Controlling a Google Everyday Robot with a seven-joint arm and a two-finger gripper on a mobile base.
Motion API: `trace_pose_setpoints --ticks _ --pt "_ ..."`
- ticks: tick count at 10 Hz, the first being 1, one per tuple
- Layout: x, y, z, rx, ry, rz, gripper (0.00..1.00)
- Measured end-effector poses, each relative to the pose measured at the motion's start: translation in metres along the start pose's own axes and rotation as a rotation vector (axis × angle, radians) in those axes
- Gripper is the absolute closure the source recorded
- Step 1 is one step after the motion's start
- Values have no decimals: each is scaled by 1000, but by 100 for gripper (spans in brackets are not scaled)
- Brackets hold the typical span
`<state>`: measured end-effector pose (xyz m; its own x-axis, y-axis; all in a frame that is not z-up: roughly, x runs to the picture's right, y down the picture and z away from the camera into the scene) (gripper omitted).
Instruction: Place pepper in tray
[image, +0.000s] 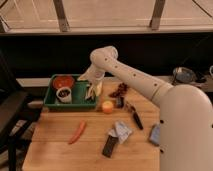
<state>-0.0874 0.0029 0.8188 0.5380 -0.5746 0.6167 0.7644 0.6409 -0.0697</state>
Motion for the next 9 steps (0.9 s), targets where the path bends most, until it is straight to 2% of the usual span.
trace_pose_setpoints --ticks 2,4,5,7,8,9 --pt "-31 15 -3 -46 4 -19 20" --pt "-65 25 3 -77 -21 -28 20" --pt "-87 28 10 -91 -50 -28 20" --pt "-133 36 31 -111 -148 -25 20" --pt "-146 41 36 -118 -177 -24 20" --pt "-148 41 37 -118 -182 -24 20"
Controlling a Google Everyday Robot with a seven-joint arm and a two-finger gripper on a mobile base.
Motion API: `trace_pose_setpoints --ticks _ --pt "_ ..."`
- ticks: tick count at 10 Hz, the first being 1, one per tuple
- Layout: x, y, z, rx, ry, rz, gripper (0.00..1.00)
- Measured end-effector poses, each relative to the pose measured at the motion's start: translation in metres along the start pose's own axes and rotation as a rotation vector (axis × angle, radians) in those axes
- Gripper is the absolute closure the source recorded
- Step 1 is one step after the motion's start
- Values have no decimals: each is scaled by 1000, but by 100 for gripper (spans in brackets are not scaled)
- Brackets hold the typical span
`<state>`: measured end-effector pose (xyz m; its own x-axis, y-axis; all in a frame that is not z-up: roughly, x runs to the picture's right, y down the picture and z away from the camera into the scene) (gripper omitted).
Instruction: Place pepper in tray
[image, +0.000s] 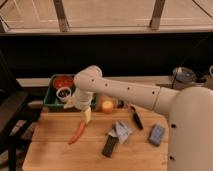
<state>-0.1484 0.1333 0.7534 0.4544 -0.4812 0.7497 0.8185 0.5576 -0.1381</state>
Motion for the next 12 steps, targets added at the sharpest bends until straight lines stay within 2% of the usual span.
trace_pose_setpoints --ticks 5,6,9,10,12 --pt "0 0 1 -1 -3 0 20" --pt "-3 2 7 -9 -20 -1 20" --pt "-34 17 43 -63 -74 -9 20" --pt "-44 23 63 -90 -89 -12 20" --pt "-46 25 82 -114 -105 -7 20"
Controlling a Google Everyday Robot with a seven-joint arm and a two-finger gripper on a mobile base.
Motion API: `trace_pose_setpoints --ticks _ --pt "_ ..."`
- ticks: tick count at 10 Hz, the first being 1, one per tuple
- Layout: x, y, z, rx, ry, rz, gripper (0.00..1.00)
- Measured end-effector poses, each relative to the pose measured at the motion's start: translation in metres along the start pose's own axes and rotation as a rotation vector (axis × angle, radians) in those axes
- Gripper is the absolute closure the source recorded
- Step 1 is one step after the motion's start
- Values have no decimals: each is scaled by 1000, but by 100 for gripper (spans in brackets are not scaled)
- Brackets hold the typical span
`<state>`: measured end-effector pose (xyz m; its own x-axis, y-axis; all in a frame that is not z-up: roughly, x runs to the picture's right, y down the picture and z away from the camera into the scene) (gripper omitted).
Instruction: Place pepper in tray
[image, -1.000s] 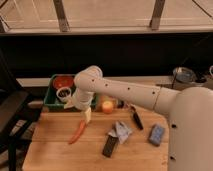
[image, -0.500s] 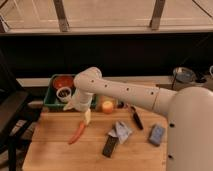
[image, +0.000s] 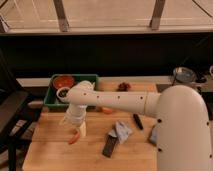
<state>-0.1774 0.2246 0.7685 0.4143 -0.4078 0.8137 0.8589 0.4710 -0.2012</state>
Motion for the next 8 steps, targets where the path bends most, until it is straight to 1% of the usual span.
trace_pose_setpoints --ticks 2,3,4,6,7,8 --pt "10 8 20 -27 -22 25 20" --pt "17 12 33 -38 -35 33 23" --pt "20 15 37 -38 -44 34 29" --pt "26 20 39 -28 -63 39 50" --pt "26 21 37 -26 -62 38 59" --pt "26 20 31 -20 -49 34 72"
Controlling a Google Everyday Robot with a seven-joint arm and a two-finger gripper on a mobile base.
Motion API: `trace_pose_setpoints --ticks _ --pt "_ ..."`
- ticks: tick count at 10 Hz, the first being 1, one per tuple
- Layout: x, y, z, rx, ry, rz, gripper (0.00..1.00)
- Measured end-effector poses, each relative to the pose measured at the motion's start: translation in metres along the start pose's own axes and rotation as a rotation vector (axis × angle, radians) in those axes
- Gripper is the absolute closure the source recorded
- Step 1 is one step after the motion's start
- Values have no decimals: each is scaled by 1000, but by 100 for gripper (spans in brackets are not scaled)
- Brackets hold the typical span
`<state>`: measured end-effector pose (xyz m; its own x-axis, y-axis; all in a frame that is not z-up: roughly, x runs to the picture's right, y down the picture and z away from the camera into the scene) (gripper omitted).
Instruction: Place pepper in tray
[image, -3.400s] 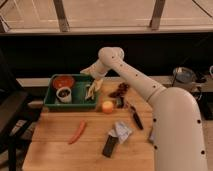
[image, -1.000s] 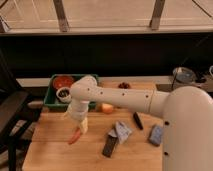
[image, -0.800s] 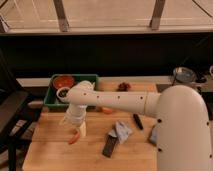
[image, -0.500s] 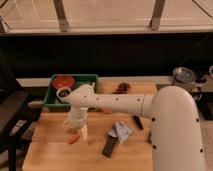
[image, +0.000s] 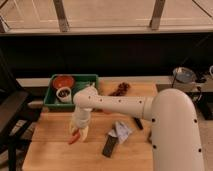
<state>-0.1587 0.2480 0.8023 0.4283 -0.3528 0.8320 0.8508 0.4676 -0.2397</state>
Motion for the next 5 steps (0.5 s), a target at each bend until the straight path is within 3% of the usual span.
trace_pose_setpoints --ticks 3,5 --pt "-5 1 -24 48 31 3 97" --pt "-11 -1 -50 108 43 -4 100"
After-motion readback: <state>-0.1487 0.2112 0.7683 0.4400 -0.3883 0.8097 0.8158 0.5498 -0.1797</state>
